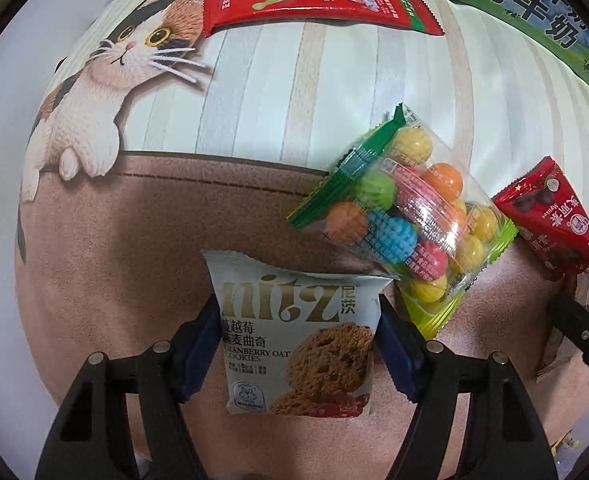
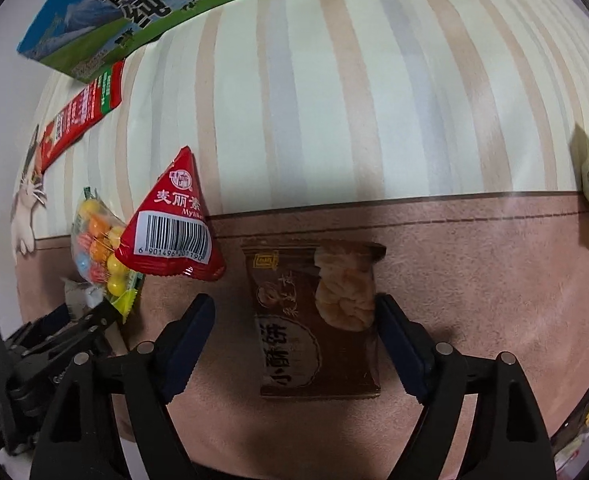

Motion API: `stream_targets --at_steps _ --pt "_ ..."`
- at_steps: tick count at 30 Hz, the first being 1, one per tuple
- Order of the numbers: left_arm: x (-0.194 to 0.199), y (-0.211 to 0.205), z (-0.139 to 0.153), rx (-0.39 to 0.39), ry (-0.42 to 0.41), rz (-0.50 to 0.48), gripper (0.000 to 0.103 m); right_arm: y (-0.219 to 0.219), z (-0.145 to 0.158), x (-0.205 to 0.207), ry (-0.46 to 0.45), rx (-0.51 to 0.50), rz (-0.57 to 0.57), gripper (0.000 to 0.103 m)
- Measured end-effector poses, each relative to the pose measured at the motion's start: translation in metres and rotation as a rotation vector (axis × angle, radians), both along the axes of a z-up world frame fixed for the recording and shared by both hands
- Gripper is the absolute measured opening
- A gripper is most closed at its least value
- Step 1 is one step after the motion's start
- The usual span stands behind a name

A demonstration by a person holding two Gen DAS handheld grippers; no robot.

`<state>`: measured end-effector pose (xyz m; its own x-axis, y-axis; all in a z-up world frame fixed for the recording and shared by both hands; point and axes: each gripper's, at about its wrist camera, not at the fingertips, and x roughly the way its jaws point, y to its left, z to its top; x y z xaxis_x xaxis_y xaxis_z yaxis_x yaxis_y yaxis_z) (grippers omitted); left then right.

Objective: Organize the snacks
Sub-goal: 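Carry both packets into the box and open both tools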

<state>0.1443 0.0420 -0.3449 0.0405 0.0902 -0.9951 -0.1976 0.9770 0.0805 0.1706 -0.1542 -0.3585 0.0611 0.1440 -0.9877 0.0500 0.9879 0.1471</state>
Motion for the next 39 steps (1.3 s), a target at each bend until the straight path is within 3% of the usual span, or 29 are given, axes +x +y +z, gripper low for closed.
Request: stream_targets --at_steps 3,6,13,17,24,27,32,36,39 --pt "-0.002 -0.004 0.004 0.004 0.001 0.0 0.071 0.013 -0.002 0.0 -0.018 -0.028 0.014 0.081" --pt "-0.002 -0.008 0.004 0.016 0.003 -0.012 0.071 0.026 -0.007 -0.012 -0.04 -0.059 0.027 0.062" --pt "-0.005 -0.019 0.025 0.031 -0.017 -0.028 0.069 0.018 0.004 -0.018 -0.07 -0.022 0.01 0.06" --pt "-0.006 -0.013 0.063 0.009 -0.08 0.0 0.069 0.008 0.027 -0.02 -0.104 0.034 -0.019 0.06" --pt "0.018 -0.015 0.16 -0.062 -0.27 0.01 0.069 -0.01 0.109 -0.004 -0.23 0.153 -0.043 0.06" --pt "0.045 -0.028 0.204 -0.119 -0.343 -0.027 0.069 -0.017 0.149 0.017 -0.286 0.203 -0.031 0.06" --pt "0.108 -0.044 0.252 -0.169 -0.407 -0.109 0.069 -0.02 0.209 0.067 -0.38 0.245 -0.007 0.06" --pt "0.169 -0.048 0.262 -0.179 -0.406 -0.145 0.069 -0.026 0.239 0.115 -0.431 0.215 0.003 0.06" --pt "0.223 -0.05 0.254 -0.189 -0.365 -0.146 0.069 -0.033 0.245 0.162 -0.436 0.179 -0.007 0.06"
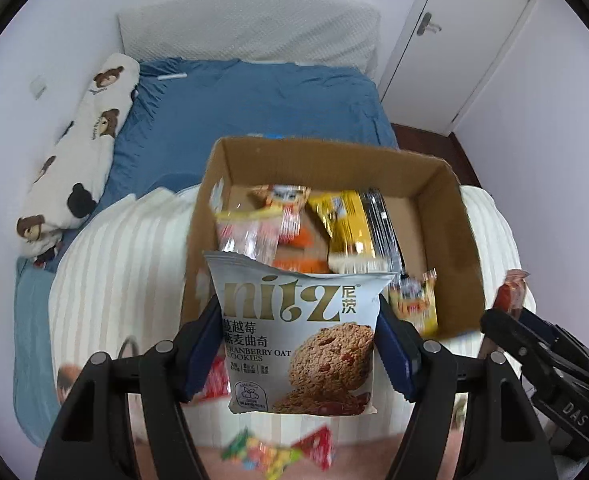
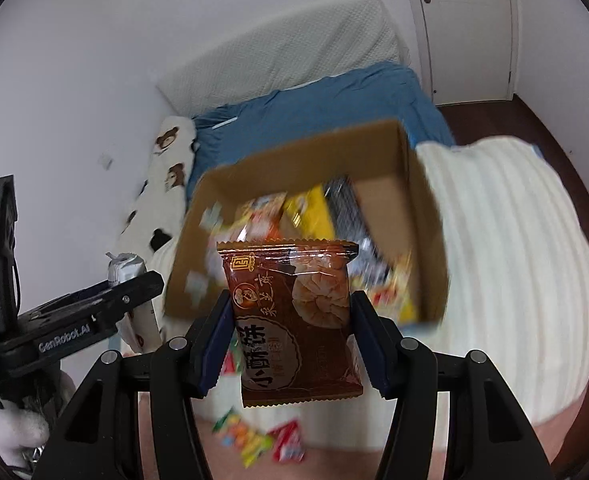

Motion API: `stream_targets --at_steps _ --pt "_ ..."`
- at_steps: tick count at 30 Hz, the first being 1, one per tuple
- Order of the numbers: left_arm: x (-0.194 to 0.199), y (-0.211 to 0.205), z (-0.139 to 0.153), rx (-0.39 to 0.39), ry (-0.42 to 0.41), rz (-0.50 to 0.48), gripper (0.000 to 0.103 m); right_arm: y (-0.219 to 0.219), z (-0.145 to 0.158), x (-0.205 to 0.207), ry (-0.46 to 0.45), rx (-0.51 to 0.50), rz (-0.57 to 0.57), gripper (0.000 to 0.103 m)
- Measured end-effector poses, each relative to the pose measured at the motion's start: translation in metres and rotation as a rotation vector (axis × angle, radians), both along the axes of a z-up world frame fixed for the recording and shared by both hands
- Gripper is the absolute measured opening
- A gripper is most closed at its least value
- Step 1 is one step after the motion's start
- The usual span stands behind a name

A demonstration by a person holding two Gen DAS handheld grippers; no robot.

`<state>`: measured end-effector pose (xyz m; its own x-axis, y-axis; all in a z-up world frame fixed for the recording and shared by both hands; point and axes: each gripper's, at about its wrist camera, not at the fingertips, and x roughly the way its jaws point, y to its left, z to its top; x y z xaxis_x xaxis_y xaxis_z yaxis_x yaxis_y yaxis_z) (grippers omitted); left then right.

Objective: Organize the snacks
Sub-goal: 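Carry both packets into the box and open both tools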

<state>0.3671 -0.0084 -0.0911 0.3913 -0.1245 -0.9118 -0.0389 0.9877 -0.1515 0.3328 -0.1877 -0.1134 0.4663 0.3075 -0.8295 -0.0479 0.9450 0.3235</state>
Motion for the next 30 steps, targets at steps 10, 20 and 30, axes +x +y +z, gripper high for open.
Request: stream_targets --at_steps 10,20,30 --pt "0.125 -0.011 -0.078 0.022 0.203 -0.024 0.069 -0.021 -0.051 0.14 0.136 -0.111 -0.051 0.06" --pt "0.158 -0.009 -0.135 -0.064 0.348 0.001 0.071 -0.019 -0.109 0.197 0.267 -0.232 -0.026 0.08" --pt "0.143 -0.012 -0.108 -0.049 0.291 -0.005 0.093 -0.018 -0.101 0.173 0.299 -0.21 -0.014 0.095"
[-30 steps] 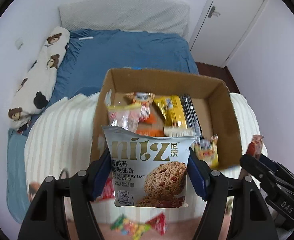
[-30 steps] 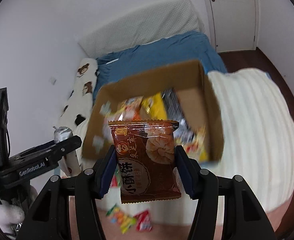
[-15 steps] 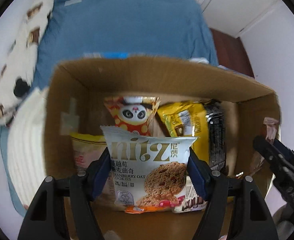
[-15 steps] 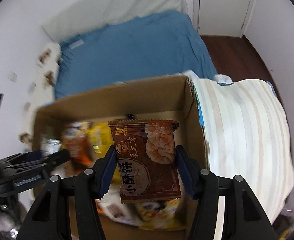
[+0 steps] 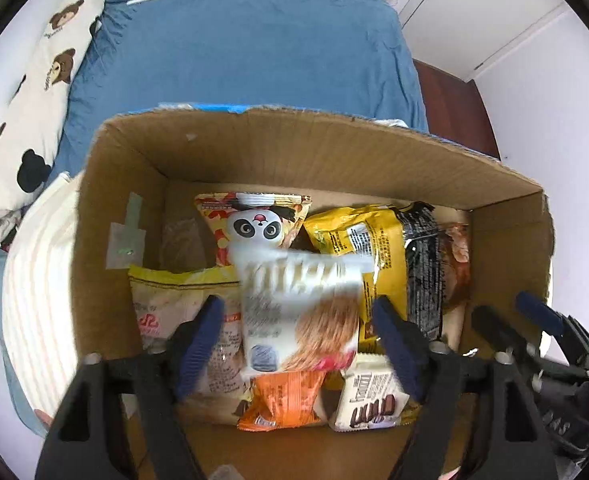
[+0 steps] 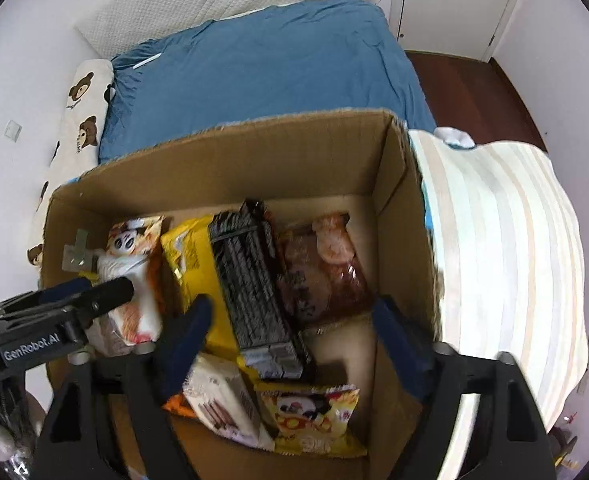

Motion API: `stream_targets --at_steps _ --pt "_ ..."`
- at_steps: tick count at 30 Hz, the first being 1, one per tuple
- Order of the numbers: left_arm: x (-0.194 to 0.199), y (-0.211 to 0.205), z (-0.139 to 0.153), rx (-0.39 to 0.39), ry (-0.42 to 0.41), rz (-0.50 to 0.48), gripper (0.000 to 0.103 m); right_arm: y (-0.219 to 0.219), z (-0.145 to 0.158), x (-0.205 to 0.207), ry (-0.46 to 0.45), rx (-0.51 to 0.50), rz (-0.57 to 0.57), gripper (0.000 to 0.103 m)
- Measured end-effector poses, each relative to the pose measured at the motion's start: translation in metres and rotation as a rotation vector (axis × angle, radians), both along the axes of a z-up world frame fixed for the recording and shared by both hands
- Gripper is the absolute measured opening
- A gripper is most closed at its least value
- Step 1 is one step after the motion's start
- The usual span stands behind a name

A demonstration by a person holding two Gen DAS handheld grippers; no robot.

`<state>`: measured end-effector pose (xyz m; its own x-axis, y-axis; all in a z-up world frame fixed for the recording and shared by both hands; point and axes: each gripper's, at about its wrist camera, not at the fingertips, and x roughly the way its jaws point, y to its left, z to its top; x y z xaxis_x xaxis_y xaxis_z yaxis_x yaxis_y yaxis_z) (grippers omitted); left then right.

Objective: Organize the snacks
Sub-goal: 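Grasp the candy-ball bag with the right tool while the left tool grasps the red strip packet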

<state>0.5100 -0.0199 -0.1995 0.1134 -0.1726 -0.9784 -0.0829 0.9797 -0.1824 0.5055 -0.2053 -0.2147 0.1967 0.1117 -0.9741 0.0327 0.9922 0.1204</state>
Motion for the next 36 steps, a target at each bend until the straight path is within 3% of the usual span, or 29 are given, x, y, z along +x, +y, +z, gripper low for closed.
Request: stream_targets --at_steps 9,14,19,23,27,31,36 --pt "-0.044 0.001 0.049 0.045 -0.124 -0.024 0.094 0.011 0.032 -0.045 -0.053 0.042 0.016 0.095" --pt "-0.1 0.007 0.085 0.081 -0.236 -0.039 0.094 0.019 0.053 -0.093 -0.099 0.109 0.013 0.095" --pt "-0.164 0.027 0.096 0.116 -0.299 -0.014 0.094 0.033 0.059 -0.157 -0.137 0.173 -0.003 0.095" --pt "-0.211 0.043 0.084 0.188 -0.315 0.022 0.094 0.053 0.039 -0.213 -0.107 0.221 -0.011 0.095" --pt "-0.257 0.059 0.055 0.269 -0.286 0.037 0.094 0.075 0.003 -0.261 -0.014 0.336 -0.041 0.095" --pt "-0.293 0.075 0.017 0.339 -0.215 0.03 0.094 0.112 -0.03 -0.29 0.04 0.293 0.076 0.095" --pt "-0.317 0.099 -0.026 0.408 -0.139 0.03 0.094 0.161 -0.047 -0.3 0.029 0.183 0.265 0.093"
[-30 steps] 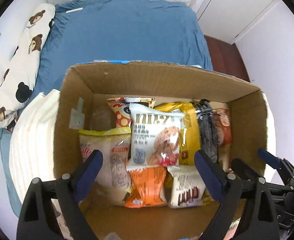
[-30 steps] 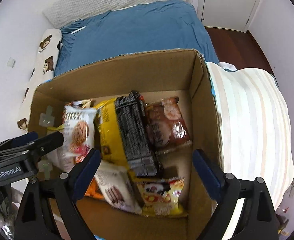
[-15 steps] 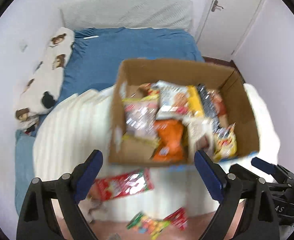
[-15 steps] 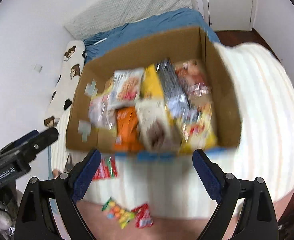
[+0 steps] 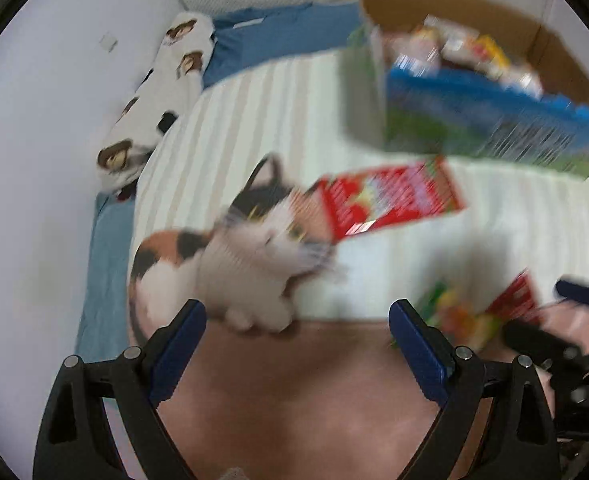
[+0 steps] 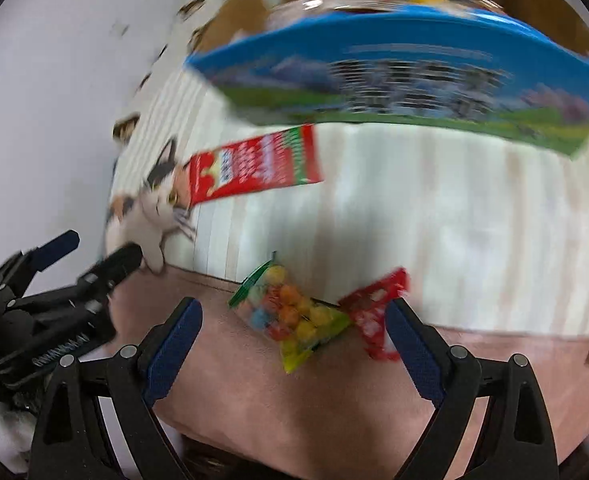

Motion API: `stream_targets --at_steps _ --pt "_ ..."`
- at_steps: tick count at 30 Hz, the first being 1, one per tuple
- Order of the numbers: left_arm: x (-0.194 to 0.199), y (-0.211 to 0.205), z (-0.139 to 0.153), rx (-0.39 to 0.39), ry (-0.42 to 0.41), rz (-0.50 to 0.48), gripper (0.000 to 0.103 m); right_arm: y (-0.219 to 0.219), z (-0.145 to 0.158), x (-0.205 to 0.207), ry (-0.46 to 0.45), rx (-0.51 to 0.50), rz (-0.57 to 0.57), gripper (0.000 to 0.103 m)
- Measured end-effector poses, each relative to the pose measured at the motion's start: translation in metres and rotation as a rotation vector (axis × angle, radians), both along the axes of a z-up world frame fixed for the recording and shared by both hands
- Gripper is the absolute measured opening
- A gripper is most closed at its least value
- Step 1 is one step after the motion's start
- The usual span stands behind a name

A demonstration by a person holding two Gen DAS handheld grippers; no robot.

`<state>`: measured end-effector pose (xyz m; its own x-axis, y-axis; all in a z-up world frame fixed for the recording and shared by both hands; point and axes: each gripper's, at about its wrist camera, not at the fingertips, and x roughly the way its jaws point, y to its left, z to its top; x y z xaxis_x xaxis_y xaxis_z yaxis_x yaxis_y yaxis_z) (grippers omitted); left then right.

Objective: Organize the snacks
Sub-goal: 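Grasp the candy-ball bag with the right tool while the left tool grasps the red strip packet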

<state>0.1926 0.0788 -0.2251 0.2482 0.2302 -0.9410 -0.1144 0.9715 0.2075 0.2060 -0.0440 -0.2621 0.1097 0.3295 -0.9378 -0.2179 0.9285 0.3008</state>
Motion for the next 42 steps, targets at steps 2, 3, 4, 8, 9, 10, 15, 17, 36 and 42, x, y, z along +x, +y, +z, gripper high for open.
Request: stream_targets --at_steps 2,3,4,8,9,10,15,17,36,42 --pt "-0.007 0.009 -0.015 0.025 0.021 0.004 0.094 0.018 -0.008 0.0 -0.006 -0.034 0.067 0.086" --pt "-0.009 0.012 -0.021 0.035 0.029 0.003 0.094 0.027 -0.013 0.0 -0.005 -0.051 0.102 0.085" --pt "-0.01 0.015 -0.026 0.044 0.034 -0.001 0.094 0.033 -0.018 0.001 -0.006 -0.064 0.124 0.081" --pt "-0.008 0.021 -0.041 0.103 0.048 -0.031 0.094 0.054 -0.042 0.002 0.027 -0.1 0.196 0.078" --pt "-0.008 0.021 -0.043 0.113 0.047 -0.039 0.094 0.058 -0.051 0.001 0.033 -0.125 0.214 0.078" --pt "-0.006 0.02 -0.045 0.125 0.046 -0.057 0.094 0.06 -0.059 0.001 0.044 -0.141 0.232 0.078" --pt "0.008 0.015 -0.05 0.141 0.071 -0.137 0.094 0.052 -0.078 0.001 0.045 -0.147 0.2 0.062" --pt "0.018 0.007 -0.045 0.137 0.064 -0.185 0.094 0.039 -0.074 0.004 0.043 -0.155 0.117 0.06" --pt "0.115 -0.094 -0.087 0.141 0.277 -0.762 0.094 -0.075 -0.053 0.046 0.158 0.037 -0.282 0.06" --pt "0.119 -0.092 -0.089 0.014 0.285 -0.69 0.075 -0.091 -0.047 0.043 0.161 0.04 -0.28 0.06"
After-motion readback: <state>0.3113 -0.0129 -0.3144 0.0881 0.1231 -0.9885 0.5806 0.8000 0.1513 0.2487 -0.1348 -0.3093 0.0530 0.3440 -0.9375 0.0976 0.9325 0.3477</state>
